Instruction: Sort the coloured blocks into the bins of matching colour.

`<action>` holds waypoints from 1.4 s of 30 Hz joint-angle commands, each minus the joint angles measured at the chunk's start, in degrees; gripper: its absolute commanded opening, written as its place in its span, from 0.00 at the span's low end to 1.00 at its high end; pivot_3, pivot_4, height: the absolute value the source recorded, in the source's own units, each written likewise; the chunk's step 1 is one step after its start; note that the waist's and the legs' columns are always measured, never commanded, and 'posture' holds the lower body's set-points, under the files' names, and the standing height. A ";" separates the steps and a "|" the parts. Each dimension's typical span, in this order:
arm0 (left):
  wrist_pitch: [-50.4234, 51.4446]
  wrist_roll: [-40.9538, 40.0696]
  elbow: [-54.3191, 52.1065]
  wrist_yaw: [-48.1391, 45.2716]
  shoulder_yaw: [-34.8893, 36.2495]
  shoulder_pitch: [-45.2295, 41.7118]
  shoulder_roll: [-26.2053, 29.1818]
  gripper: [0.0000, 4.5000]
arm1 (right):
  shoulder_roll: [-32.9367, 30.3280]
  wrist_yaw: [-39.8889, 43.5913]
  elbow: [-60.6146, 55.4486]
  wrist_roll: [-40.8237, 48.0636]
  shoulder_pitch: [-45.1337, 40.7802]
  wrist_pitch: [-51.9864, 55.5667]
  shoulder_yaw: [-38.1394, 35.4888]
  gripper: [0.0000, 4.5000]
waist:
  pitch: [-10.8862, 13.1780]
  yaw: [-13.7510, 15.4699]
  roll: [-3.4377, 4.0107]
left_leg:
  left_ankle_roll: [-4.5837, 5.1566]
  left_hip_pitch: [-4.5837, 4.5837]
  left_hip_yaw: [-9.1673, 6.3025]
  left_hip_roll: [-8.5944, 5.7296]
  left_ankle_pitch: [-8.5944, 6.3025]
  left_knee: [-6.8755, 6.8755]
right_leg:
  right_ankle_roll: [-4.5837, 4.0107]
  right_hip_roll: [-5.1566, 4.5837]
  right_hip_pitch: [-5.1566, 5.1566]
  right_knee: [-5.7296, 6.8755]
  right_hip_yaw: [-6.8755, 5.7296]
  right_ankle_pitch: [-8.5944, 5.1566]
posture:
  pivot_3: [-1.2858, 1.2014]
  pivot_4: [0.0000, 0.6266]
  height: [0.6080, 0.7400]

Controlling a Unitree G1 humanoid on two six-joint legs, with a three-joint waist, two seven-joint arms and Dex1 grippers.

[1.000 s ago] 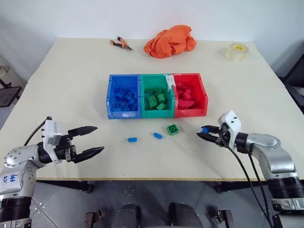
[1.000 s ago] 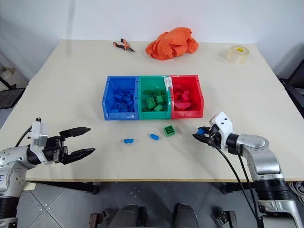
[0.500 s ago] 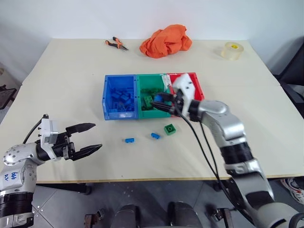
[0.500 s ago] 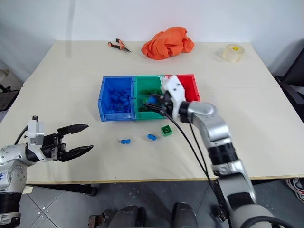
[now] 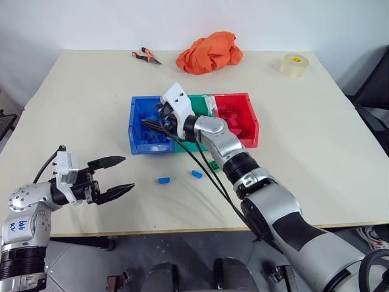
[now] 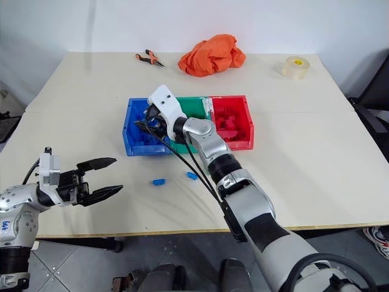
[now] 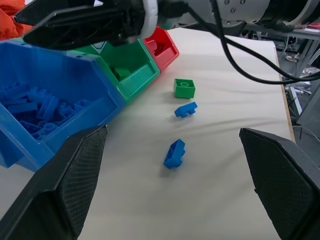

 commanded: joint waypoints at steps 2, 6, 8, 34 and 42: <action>-0.77 -0.86 -2.14 -0.21 0.58 0.46 0.06 1.00 | -2.40 3.51 -2.42 0.90 -0.40 -4.63 -2.86 0.99 | 0.01 -0.23 0.01 | 0.00 -0.01 0.01 0.00 0.00 -0.01 | 0.00 0.01 -0.01 -0.02 0.02 0.00 | 0.52 0.24 1.00; -0.94 -0.47 -1.15 -0.64 0.12 0.05 0.04 1.00 | -6.57 12.85 -11.98 3.15 4.66 -2.10 -3.00 0.99 | 0.00 -0.14 -0.01 | -0.02 0.00 0.01 0.01 0.01 -0.02 | 0.00 0.01 0.01 -0.02 0.10 0.00 | 0.52 0.24 1.00; -1.04 -0.31 -0.57 -0.81 -0.19 -0.49 -0.06 1.00 | -9.06 17.07 -19.56 4.72 8.60 0.43 -2.70 0.99 | -0.01 -0.03 -0.02 | -0.01 -0.01 -0.04 0.01 0.01 -0.01 | 0.00 -0.01 0.04 -0.03 0.27 0.00 | 0.52 0.24 1.00; -4.92 0.89 9.08 -8.11 -2.92 -5.76 -0.31 1.00 | -48.09 32.95 -59.53 13.38 51.38 22.09 -9.33 0.99 | -0.01 1.32 -0.04 | 0.08 0.03 0.57 0.15 -0.06 -0.03 | 0.00 -0.12 0.42 -1.30 0.05 0.00 | 0.52 0.24 1.00; -3.51 -0.22 4.38 -6.68 -3.13 -4.47 -0.48 1.00 | -36.93 32.13 -42.63 7.89 38.33 14.73 -1.43 0.99 | 0.00 1.75 -0.03 | 0.14 -0.08 0.38 -0.01 -0.04 0.05 | 0.02 -0.11 0.35 -1.09 -0.09 0.01 | 0.52 0.24 1.00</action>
